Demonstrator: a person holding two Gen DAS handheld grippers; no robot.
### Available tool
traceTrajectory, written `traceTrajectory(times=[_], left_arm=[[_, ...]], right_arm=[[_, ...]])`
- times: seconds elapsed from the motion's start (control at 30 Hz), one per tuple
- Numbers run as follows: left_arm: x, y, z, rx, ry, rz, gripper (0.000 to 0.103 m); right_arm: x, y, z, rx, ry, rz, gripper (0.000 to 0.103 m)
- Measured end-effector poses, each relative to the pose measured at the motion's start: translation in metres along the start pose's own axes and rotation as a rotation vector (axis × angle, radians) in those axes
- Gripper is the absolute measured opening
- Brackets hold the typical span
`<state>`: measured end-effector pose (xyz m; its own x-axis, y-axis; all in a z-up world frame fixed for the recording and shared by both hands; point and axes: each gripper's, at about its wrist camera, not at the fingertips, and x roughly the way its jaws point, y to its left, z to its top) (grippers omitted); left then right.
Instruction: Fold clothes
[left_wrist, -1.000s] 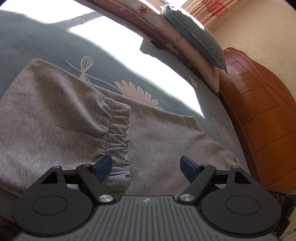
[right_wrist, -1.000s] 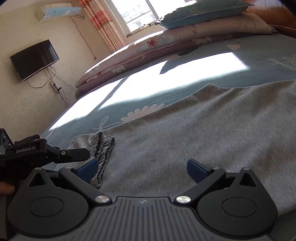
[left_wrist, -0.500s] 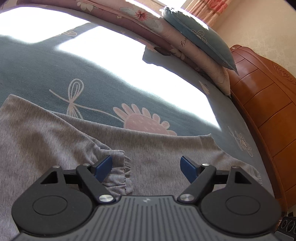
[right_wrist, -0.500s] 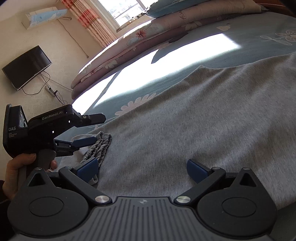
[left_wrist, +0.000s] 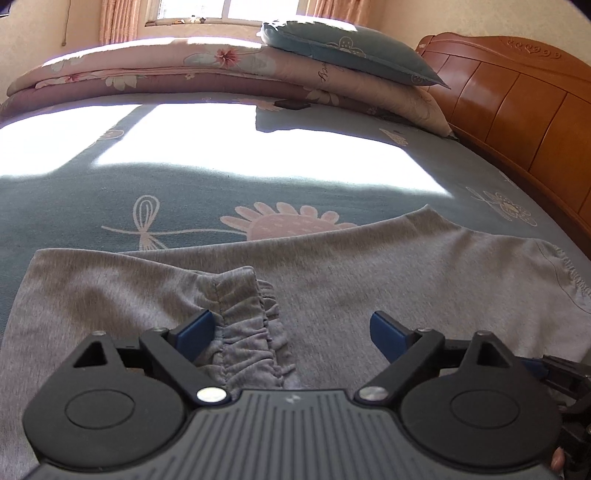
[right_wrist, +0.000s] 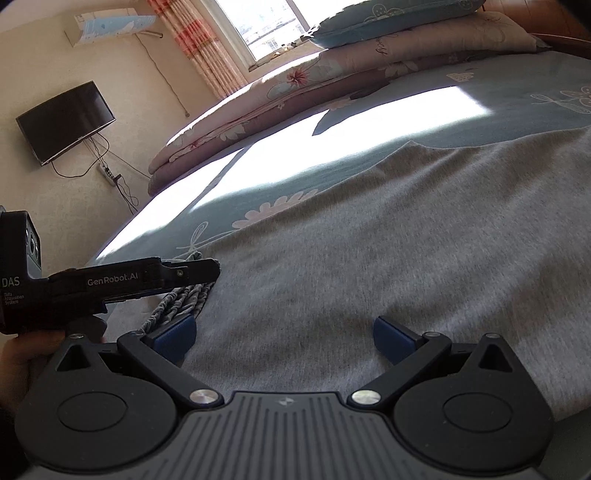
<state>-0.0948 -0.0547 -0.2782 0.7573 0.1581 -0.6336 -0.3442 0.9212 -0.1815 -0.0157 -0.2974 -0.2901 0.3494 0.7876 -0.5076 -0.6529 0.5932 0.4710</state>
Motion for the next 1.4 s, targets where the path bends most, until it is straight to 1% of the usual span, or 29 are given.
traceTrajectory(times=[0.07, 0.13, 0.2, 0.27, 0.33, 0.43, 0.5, 0.63, 0.8, 1.17, 1.33, 1.4], left_arm=[[0.001, 0.009, -0.004, -0.021, -0.021, -0.035, 0.097], [0.0, 0.018, -0.007, -0.044, -0.034, -0.072, 0.097], [-0.001, 0.023, -0.006, -0.055, -0.027, -0.096, 0.097], [-0.002, 0.027, -0.003, -0.066, -0.016, -0.115, 0.097], [-0.003, 0.031, -0.004, -0.088, -0.015, -0.135, 0.097], [-0.005, 0.035, -0.005, -0.095, -0.013, -0.15, 0.097], [-0.007, 0.036, -0.006, -0.096, -0.012, -0.156, 0.097], [-0.011, 0.039, -0.004, -0.116, -0.011, -0.165, 0.097], [-0.01, 0.043, -0.003, -0.132, -0.005, -0.176, 0.097], [-0.009, 0.047, -0.004, -0.153, -0.001, -0.195, 0.097], [-0.011, 0.051, -0.003, -0.175, 0.002, -0.209, 0.097], [-0.013, 0.052, -0.003, -0.181, 0.001, -0.21, 0.097]], right_arm=[[0.0, 0.003, -0.005, -0.022, -0.025, -0.014, 0.103], [0.0, 0.006, -0.01, -0.041, -0.05, -0.029, 0.103], [0.002, 0.012, -0.013, -0.087, -0.05, -0.061, 0.103], [0.006, 0.021, -0.015, -0.149, -0.038, -0.106, 0.103], [0.012, 0.033, -0.019, -0.23, -0.02, -0.17, 0.103], [0.019, 0.051, -0.028, -0.328, 0.013, -0.284, 0.103], [0.023, 0.057, -0.03, -0.353, 0.034, -0.343, 0.103], [0.028, 0.062, -0.025, -0.332, 0.073, -0.394, 0.103], [0.031, 0.061, -0.02, -0.315, 0.099, -0.394, 0.103], [0.034, 0.061, -0.019, -0.317, 0.087, -0.408, 0.103], [0.034, 0.06, -0.018, -0.348, 0.089, -0.395, 0.103], [0.03, 0.061, -0.013, -0.35, 0.09, -0.408, 0.103]])
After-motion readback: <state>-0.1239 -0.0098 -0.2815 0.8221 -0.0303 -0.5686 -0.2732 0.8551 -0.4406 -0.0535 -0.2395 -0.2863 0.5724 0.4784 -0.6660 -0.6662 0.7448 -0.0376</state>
